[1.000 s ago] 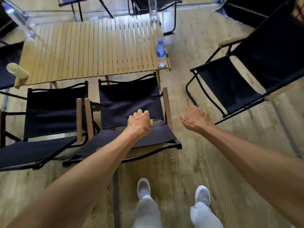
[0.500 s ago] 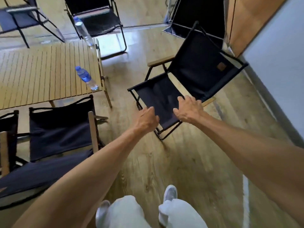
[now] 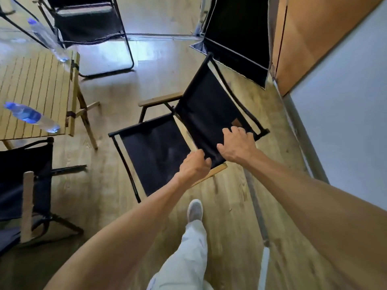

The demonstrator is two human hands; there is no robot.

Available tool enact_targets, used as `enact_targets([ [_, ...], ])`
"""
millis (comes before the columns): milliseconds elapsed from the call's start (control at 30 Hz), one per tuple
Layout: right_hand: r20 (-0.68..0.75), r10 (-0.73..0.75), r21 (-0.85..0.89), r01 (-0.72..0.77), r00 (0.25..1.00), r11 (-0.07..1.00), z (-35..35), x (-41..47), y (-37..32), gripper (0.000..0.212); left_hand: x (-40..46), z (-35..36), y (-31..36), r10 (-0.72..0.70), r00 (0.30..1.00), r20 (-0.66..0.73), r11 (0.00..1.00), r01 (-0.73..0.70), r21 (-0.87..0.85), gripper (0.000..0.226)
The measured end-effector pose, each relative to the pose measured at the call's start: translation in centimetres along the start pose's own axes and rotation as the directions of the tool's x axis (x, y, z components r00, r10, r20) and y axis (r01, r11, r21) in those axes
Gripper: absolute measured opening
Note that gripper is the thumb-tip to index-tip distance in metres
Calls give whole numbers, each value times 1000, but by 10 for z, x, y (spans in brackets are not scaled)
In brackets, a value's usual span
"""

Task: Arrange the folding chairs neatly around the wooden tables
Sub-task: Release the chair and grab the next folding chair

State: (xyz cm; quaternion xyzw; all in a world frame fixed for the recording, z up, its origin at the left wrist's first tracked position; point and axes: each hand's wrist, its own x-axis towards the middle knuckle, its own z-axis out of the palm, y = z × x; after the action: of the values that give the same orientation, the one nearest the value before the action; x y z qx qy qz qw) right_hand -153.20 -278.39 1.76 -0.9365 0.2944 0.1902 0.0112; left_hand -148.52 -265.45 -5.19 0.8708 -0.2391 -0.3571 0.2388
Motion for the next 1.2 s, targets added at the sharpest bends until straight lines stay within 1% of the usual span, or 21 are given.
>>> enact_targets([
  [67, -5, -48, -14, 48, 999, 999, -2, 39, 27, 44, 36, 20, 28, -51, 998, 30, 998, 52, -31, 28],
  [167, 25, -85, -30, 86, 996, 996, -8, 85, 68, 43, 77, 36, 68, -85, 995, 53, 995, 87, -37, 27],
  [333, 50, -190, -89, 194, 981, 977, -31, 168, 126, 37, 137, 42, 124, -184, 982, 43, 974, 188, -123, 37],
  [433, 58, -302, -170, 307, 952, 936, -46, 233, 143, 38, 177, 46, 144, -277, 961, 14, 943, 274, -188, 45],
  [500, 57, -398, -205, 401, 916, 893, -52, 275, 143, 38, 205, 47, 154, -357, 934, -2, 908, 347, -237, 48],
  [633, 69, -615, -250, 611, 785, 751, -50, 333, 142, 34, 262, 46, 176, -514, 857, -35, 822, 480, -308, 59],
  [700, 80, -691, -267, 683, 718, 680, -51, 355, 150, 31, 286, 42, 193, -562, 827, -27, 777, 517, -360, 67],
  [767, 112, -750, -298, 742, 652, 601, -58, 380, 155, 35, 305, 36, 210, -604, 797, -22, 731, 543, -414, 72],
  [833, 190, -769, -342, 776, 610, 530, -65, 402, 152, 46, 319, 34, 220, -650, 759, -21, 684, 574, -450, 70],
  [867, 205, -790, -374, 792, 578, 482, -68, 413, 148, 51, 324, 33, 222, -676, 737, -18, 658, 593, -464, 69],
  [1000, 244, -879, -486, 836, 410, 255, -72, 447, 119, 65, 344, 33, 219, -738, 674, -7, 592, 643, -485, 67],
  [1067, 255, -905, -524, 835, 339, 166, -74, 459, 105, 62, 353, 32, 218, -751, 660, 11, 576, 664, -478, 64],
  [1133, 276, -912, -540, 834, 302, 112, -76, 468, 93, 50, 362, 32, 217, -755, 656, 13, 580, 677, -454, 59],
  [1200, 375, -890, -532, 846, 259, 22, -75, 475, 81, 45, 366, 31, 217, -762, 647, -1, 583, 686, -435, 55],
])
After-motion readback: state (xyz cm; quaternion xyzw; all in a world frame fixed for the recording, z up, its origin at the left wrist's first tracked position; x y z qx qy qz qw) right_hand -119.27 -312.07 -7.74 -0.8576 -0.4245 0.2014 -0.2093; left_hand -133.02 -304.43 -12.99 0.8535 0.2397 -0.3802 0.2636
